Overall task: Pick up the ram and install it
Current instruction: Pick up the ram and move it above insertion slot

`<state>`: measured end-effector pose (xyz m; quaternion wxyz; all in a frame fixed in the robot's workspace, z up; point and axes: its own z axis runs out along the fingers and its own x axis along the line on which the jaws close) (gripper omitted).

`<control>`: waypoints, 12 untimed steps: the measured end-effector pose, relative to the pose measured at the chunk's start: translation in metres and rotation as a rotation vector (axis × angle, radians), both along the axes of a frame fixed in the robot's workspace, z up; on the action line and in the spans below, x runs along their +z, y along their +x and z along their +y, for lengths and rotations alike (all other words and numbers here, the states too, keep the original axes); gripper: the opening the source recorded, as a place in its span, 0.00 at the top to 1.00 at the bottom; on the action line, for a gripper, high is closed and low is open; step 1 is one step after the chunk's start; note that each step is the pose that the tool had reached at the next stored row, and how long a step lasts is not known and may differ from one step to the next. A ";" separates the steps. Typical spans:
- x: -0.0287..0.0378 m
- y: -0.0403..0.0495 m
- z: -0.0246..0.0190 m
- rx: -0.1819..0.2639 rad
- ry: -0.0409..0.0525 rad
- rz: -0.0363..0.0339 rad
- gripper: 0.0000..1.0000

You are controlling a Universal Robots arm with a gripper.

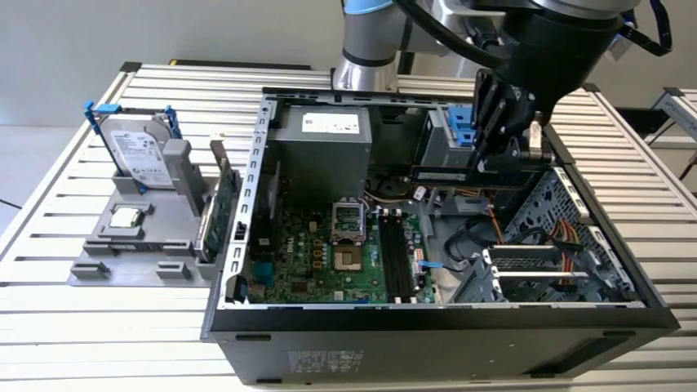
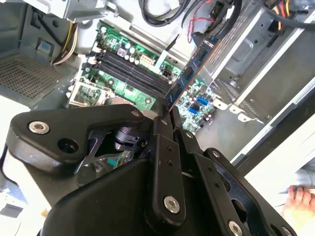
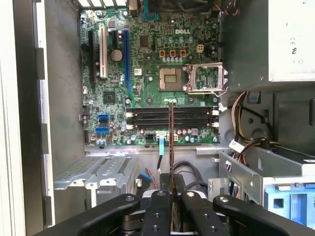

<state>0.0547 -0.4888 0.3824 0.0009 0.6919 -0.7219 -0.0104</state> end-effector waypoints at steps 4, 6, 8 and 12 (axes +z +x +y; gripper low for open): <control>0.0000 0.0060 0.0000 0.000 0.0000 0.0000 1.00; 0.0000 0.0087 0.0000 0.000 0.0000 0.0000 1.00; 0.0000 0.0110 0.0000 0.000 0.0000 0.0000 1.00; 0.0000 0.0129 0.0000 0.000 0.0000 0.0000 1.00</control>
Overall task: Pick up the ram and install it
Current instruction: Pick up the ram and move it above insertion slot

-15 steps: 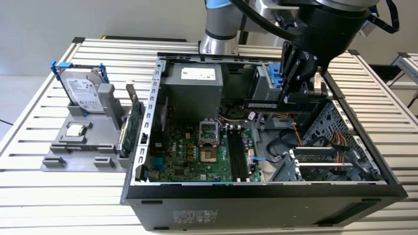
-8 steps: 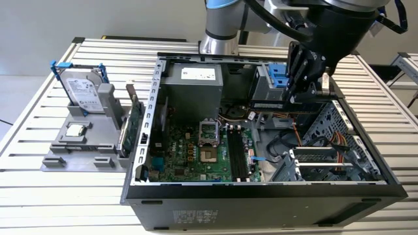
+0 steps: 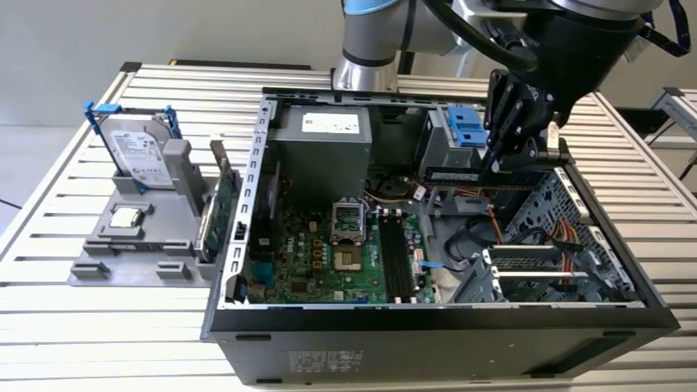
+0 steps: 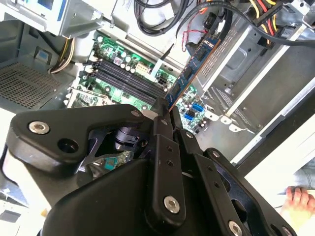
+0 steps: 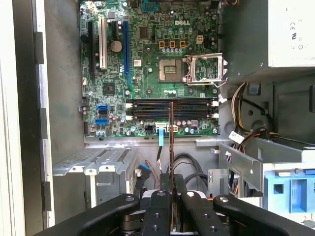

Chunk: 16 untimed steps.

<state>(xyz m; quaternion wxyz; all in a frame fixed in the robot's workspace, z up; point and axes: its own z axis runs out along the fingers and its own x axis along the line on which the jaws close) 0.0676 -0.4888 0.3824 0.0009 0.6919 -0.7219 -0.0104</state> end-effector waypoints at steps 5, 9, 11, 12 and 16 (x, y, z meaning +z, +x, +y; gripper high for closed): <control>0.0000 0.0001 0.0000 0.000 0.0000 0.0000 1.00; 0.0000 0.0002 0.0000 -0.004 0.0001 0.0000 1.00; 0.0000 0.0002 0.0000 -0.008 0.0000 0.0000 1.00; 0.0000 0.0002 0.0000 -0.010 0.0000 0.0000 1.00; 0.0000 0.0002 0.0000 -0.030 0.0000 0.0001 1.00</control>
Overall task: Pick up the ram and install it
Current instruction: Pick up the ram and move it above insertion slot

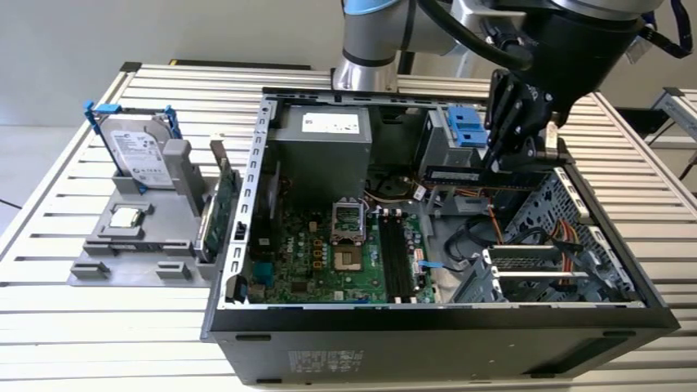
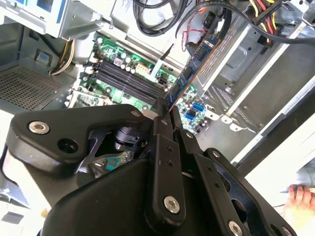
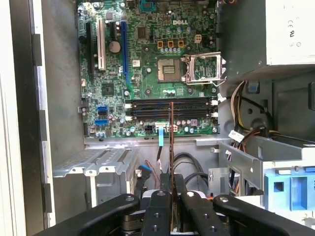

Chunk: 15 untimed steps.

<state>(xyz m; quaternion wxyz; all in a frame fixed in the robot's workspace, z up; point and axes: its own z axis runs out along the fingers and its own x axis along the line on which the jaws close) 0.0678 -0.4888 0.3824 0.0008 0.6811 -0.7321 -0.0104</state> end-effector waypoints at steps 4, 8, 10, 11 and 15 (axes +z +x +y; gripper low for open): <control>0.0000 0.0000 0.0000 -0.038 0.0001 0.0000 1.00; 0.0000 0.0000 0.0000 -0.077 0.0000 -0.0001 1.00; 0.0000 0.0000 0.0000 -0.097 0.0001 0.0000 1.00; 0.0000 0.0000 0.0000 -0.107 0.0000 0.0000 1.00; 0.0000 0.0000 0.0000 -0.146 0.0001 0.0000 1.00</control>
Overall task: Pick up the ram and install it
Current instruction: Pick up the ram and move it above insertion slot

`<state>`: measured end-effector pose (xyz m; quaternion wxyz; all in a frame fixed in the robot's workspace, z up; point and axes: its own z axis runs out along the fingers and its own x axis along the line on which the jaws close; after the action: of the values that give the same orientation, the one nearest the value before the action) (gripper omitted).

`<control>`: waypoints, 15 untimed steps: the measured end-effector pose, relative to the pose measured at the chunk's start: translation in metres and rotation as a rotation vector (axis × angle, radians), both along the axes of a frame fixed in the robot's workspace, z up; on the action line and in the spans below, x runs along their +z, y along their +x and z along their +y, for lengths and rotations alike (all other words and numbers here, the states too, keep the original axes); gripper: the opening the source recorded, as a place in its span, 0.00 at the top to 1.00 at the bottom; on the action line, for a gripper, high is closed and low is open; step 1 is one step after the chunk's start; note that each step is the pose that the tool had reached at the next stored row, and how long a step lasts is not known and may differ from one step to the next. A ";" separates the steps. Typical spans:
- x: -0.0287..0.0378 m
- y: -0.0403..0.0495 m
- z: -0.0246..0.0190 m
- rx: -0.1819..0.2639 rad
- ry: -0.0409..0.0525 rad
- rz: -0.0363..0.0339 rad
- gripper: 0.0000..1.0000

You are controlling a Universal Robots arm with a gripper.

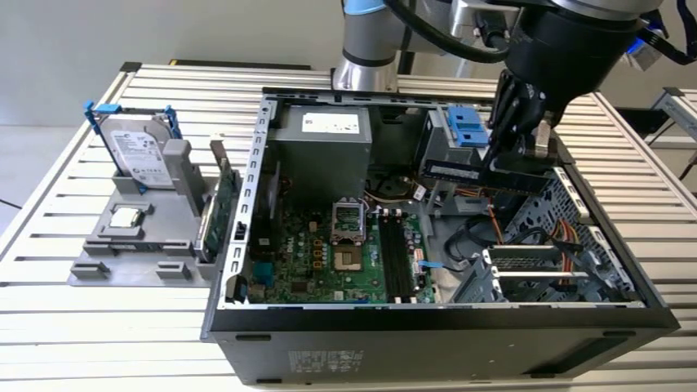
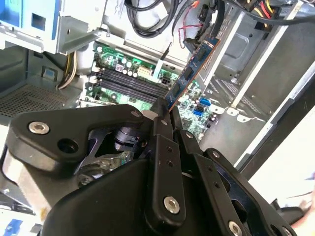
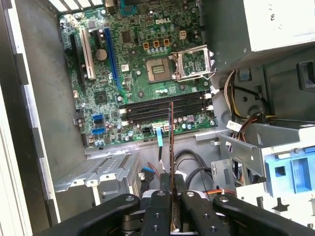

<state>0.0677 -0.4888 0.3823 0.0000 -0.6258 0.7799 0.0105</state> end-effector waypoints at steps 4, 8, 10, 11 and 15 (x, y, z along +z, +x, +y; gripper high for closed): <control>0.0000 0.0000 0.0000 -0.038 0.0000 0.0000 1.00; 0.0000 0.0000 0.0000 -0.076 -0.0001 0.0000 1.00; 0.0000 0.0000 0.0000 -0.096 -0.0001 0.0000 1.00; 0.0000 0.0000 0.0000 -0.106 0.0000 0.0000 1.00; 0.0000 0.0000 0.0000 -0.147 -0.0001 0.0000 1.00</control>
<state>0.0677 -0.4888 0.3824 0.0008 -0.5669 0.8237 0.0104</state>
